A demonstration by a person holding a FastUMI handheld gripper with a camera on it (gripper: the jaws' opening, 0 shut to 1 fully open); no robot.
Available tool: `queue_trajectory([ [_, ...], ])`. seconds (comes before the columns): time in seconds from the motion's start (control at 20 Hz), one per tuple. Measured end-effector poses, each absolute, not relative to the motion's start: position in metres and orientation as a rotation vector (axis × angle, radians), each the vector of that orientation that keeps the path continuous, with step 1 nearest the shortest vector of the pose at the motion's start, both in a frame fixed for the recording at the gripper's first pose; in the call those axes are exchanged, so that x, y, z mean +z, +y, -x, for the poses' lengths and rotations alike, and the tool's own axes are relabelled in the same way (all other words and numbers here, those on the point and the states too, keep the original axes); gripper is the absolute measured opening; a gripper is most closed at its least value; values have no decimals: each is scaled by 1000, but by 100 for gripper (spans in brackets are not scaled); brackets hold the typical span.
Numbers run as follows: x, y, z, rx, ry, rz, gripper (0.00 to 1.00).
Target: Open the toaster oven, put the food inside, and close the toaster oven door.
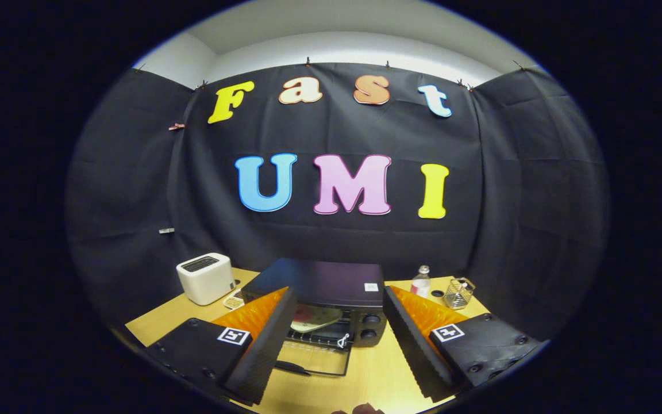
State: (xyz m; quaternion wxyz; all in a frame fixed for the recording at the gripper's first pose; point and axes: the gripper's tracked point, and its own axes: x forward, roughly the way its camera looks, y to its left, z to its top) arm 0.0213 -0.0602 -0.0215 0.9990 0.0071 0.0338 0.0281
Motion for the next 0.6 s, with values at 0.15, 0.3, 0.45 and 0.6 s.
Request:
queue_trajectory([
  [0.15,-25,-65,-26,47,81,-40,99],
  [0.3,-19,-70,-34,33,65,-39,99],
  [0.45,-25,-69,-40,30,83,-45,99],
  [0.6,-27,-69,-43,30,85,-52,99],
])
